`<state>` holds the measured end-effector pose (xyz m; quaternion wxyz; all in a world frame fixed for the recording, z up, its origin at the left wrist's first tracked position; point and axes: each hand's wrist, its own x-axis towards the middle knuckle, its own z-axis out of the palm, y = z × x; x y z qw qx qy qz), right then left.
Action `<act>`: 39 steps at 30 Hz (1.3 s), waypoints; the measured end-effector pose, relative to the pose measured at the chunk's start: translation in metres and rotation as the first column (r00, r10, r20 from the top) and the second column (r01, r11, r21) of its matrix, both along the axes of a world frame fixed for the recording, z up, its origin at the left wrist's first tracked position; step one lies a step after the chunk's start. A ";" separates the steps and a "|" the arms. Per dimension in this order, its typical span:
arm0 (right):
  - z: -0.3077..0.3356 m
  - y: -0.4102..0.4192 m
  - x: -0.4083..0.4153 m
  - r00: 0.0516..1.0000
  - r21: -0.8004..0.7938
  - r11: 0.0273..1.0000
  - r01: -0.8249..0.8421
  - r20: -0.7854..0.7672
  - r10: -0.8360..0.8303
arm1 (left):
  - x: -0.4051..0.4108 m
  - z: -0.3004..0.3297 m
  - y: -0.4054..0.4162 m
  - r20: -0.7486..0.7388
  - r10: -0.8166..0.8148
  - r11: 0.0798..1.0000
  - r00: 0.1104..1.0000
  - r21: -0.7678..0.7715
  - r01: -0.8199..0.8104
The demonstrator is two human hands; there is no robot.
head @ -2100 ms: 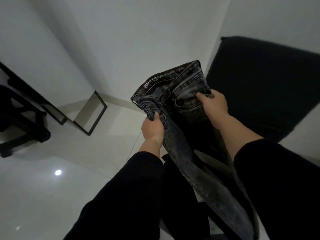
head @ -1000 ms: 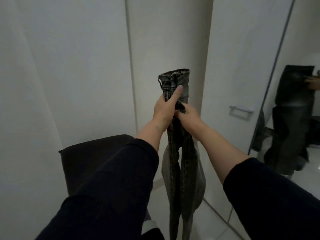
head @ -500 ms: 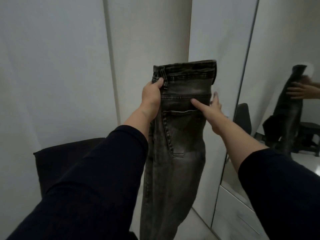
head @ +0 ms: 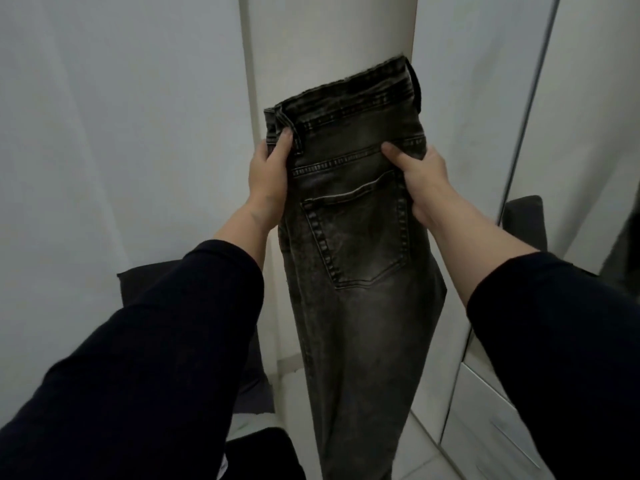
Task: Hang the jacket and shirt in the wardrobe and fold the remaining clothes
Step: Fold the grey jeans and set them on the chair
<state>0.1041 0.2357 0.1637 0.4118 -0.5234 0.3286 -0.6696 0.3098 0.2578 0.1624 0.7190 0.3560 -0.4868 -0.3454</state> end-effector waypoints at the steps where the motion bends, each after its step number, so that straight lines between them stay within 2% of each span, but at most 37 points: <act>1: 0.004 0.001 0.005 1.000 -0.006 1.000 -0.004 0.016 0.004 | 0.005 -0.002 0.004 0.043 0.004 1.000 0.999 0.002 -0.004; 7: 0.028 0.010 0.028 0.997 -0.092 0.995 -0.048 0.061 0.054 | 0.000 -0.063 0.034 0.185 0.076 0.995 0.980 0.051 -0.086; 11: 0.052 0.016 0.029 0.999 -0.137 0.990 0.010 0.038 -0.004 | 0.002 -0.110 0.039 0.355 -0.072 0.988 0.932 0.150 0.019; 15: 0.074 0.020 0.025 0.998 -0.186 0.981 0.057 0.033 -0.052 | -0.005 -0.140 0.040 0.512 -0.191 0.953 0.838 0.301 0.033; 18: 0.079 0.020 0.021 0.994 -0.195 0.977 0.089 -0.037 -0.098 | -0.006 -0.139 0.036 0.477 -0.225 0.936 0.850 0.349 0.052; 23: 0.078 0.015 0.019 0.973 -0.228 0.958 0.172 -0.112 -0.202 | -0.015 -0.121 0.035 0.415 -0.156 0.950 0.896 0.310 0.021; 27: 0.076 0.009 0.020 0.942 -0.194 0.962 0.194 -0.236 -0.237 | -0.017 -0.119 0.032 0.335 -0.114 0.958 0.936 0.288 0.013; 31: 0.075 0.010 0.031 0.921 -0.100 0.985 0.139 -0.353 -0.166 | -0.022 -0.108 0.027 0.342 -0.020 0.981 0.940 0.188 -0.048; 33: 0.070 0.011 0.033 0.881 -0.029 0.997 0.065 -0.467 -0.071 | -0.024 -0.102 0.026 0.321 0.035 0.984 0.946 0.155 -0.089; 35: 0.055 0.013 0.025 0.769 0.166 0.986 0.033 -0.634 0.081 | -0.020 -0.093 0.025 0.261 0.110 0.978 0.959 0.142 -0.151; 36: 0.042 0.018 0.020 0.722 0.328 0.944 0.039 -0.662 0.200 | -0.016 -0.089 0.024 0.219 0.150 0.974 0.964 0.135 -0.182; 37: 0.028 0.021 0.013 0.709 0.488 0.872 0.047 -0.631 0.315 | -0.011 -0.084 0.022 0.184 0.179 0.971 0.967 0.127 -0.204; 39: 0.000 0.022 0.002 0.746 0.633 0.772 0.059 -0.542 0.386 | -0.002 -0.075 0.019 0.131 0.208 0.967 0.969 0.120 -0.224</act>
